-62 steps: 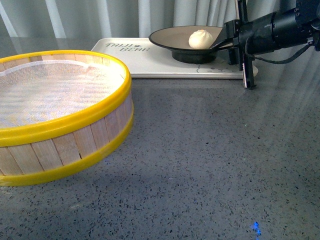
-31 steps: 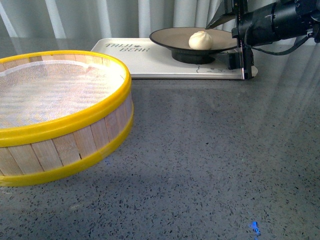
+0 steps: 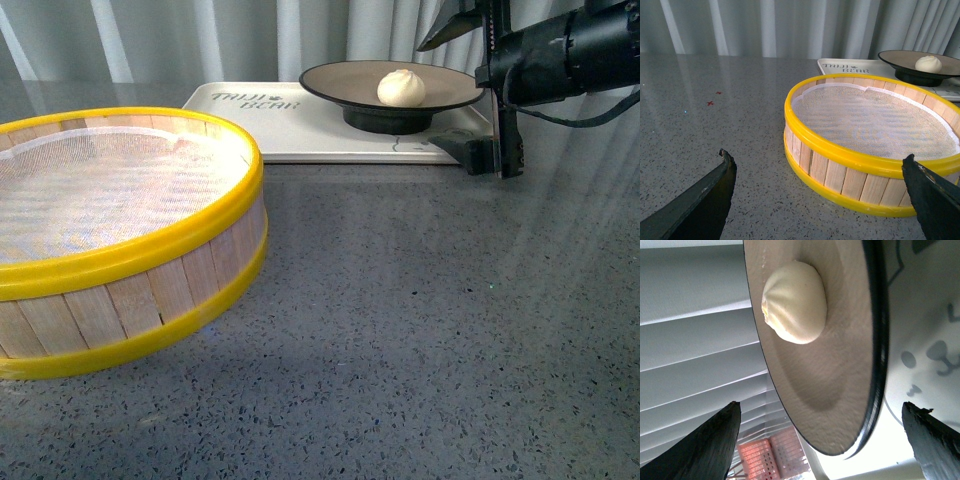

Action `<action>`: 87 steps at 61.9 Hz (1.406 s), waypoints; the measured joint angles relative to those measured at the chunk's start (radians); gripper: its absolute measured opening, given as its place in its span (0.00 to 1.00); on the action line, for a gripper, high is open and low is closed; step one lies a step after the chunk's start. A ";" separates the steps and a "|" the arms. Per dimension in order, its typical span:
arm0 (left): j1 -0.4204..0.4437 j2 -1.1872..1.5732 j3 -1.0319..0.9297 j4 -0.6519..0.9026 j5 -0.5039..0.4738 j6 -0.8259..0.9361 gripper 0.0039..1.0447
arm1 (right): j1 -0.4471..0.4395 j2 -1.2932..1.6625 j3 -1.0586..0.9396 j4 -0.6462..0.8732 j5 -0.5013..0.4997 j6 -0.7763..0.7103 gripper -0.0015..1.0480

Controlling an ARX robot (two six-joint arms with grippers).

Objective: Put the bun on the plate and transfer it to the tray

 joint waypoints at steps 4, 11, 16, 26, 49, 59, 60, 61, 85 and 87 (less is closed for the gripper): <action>0.000 0.000 0.000 0.000 0.000 0.000 0.94 | -0.001 -0.054 -0.061 0.026 0.008 0.000 0.92; 0.000 0.000 0.000 0.000 0.000 0.000 0.94 | -0.014 -0.171 -0.175 0.069 0.032 -0.026 0.92; 0.000 0.000 0.000 0.000 0.000 0.000 0.94 | -0.042 -0.281 -0.269 0.068 0.070 -0.080 0.92; 0.000 0.000 0.000 0.000 0.000 0.000 0.94 | -0.128 -0.498 -0.446 0.050 0.207 -0.285 0.92; 0.000 -0.001 0.000 0.000 0.000 0.000 0.94 | -0.234 -1.175 -1.040 0.320 0.548 -1.335 0.92; 0.000 -0.001 0.000 0.000 0.000 0.000 0.94 | -0.270 -1.239 -1.151 0.320 0.375 -1.550 0.82; 0.000 -0.001 0.000 0.000 0.000 0.000 0.94 | -0.271 -1.244 -1.153 0.311 0.357 -1.543 0.80; 0.000 -0.001 0.000 0.000 0.000 0.000 0.94 | -0.271 -1.255 -1.162 0.300 0.327 -1.534 0.76; 0.000 -0.001 0.000 0.000 0.000 0.000 0.94 | -0.154 -1.487 -1.330 0.230 0.399 -1.470 0.02; 0.000 -0.001 0.000 0.000 0.000 0.000 0.94 | -0.154 -1.506 -1.338 0.219 0.399 -1.470 0.02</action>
